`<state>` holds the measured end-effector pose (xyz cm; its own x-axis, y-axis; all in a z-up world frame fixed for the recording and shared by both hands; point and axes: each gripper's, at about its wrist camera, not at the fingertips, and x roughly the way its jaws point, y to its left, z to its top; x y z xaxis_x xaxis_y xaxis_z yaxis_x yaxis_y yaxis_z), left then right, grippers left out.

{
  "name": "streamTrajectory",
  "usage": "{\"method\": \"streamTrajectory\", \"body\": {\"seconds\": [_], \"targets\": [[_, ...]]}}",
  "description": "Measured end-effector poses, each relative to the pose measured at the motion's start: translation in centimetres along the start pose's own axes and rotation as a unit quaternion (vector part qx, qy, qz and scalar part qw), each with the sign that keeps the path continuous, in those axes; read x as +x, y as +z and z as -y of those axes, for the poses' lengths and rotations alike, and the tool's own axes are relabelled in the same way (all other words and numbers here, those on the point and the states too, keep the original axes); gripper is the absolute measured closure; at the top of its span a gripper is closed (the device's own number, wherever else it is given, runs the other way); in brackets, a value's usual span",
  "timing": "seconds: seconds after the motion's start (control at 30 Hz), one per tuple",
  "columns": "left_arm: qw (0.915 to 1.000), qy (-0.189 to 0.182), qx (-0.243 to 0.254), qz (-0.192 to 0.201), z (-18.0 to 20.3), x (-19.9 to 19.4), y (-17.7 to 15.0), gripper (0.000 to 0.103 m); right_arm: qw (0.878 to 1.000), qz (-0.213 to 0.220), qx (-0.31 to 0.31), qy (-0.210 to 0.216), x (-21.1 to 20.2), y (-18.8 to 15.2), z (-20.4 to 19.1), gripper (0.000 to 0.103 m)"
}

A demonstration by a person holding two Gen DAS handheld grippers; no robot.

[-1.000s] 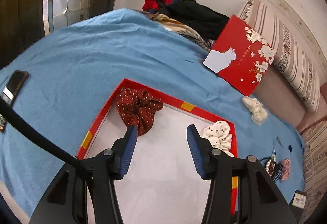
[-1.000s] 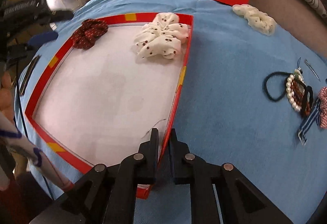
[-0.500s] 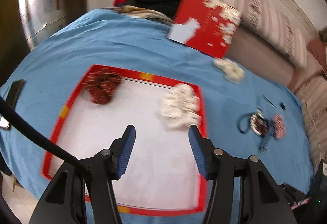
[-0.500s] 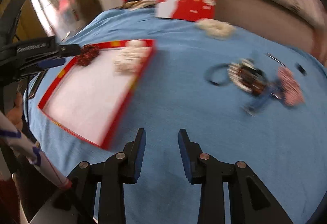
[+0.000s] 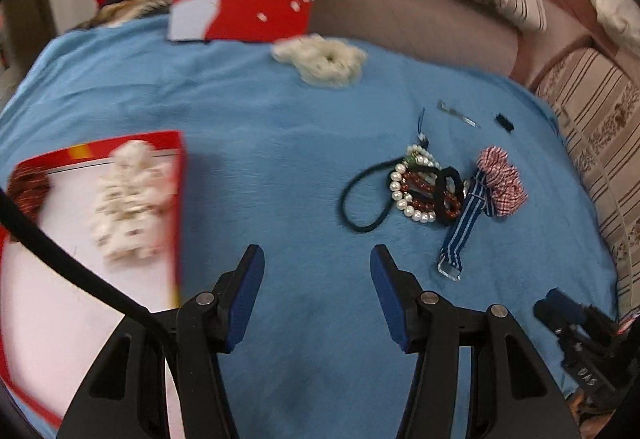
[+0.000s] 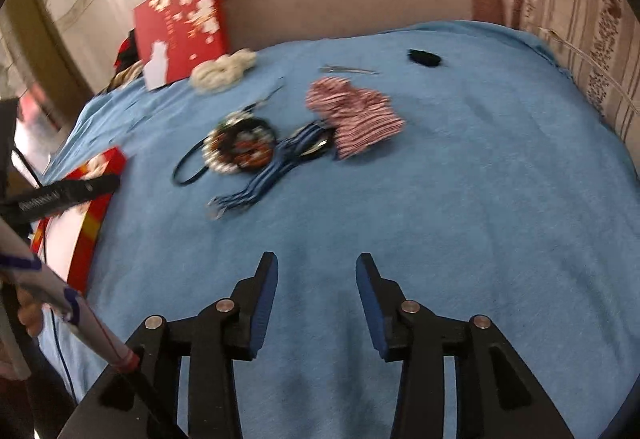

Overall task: Organize jewelry
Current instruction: 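Grasp the blue striped watch strap with the left tool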

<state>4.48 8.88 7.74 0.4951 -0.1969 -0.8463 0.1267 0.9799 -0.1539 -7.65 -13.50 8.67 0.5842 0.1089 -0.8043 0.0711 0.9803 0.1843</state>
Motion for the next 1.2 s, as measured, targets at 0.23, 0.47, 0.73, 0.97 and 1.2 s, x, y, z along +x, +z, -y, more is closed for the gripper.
{"method": "streamTrajectory", "body": {"seconds": [0.23,0.47,0.73,0.97,1.2], "targets": [[0.9985,-0.048,0.011,-0.022,2.1,3.3,0.8,0.049,1.0,0.015,0.009,-0.008,1.9,2.3,2.2,0.051],[0.9904,-0.123,0.05,-0.039,6.3,4.8,-0.7,0.049,0.999,0.038,0.011,-0.007,3.5,5.8,3.1,0.044],[0.9869,-0.133,0.072,-0.056,10.2,7.4,-0.8,0.049,0.999,0.039,-0.01,-0.016,6.1,9.5,3.1,0.037],[0.9885,-0.095,0.105,-0.052,12.5,7.7,-0.7,0.094,1.0,-0.004,0.006,-0.018,8.7,9.1,4.6,0.092],[0.9875,-0.14,0.065,-0.032,9.6,2.1,-1.2,0.097,0.999,0.012,0.042,0.023,3.7,7.2,5.4,0.098]]}}
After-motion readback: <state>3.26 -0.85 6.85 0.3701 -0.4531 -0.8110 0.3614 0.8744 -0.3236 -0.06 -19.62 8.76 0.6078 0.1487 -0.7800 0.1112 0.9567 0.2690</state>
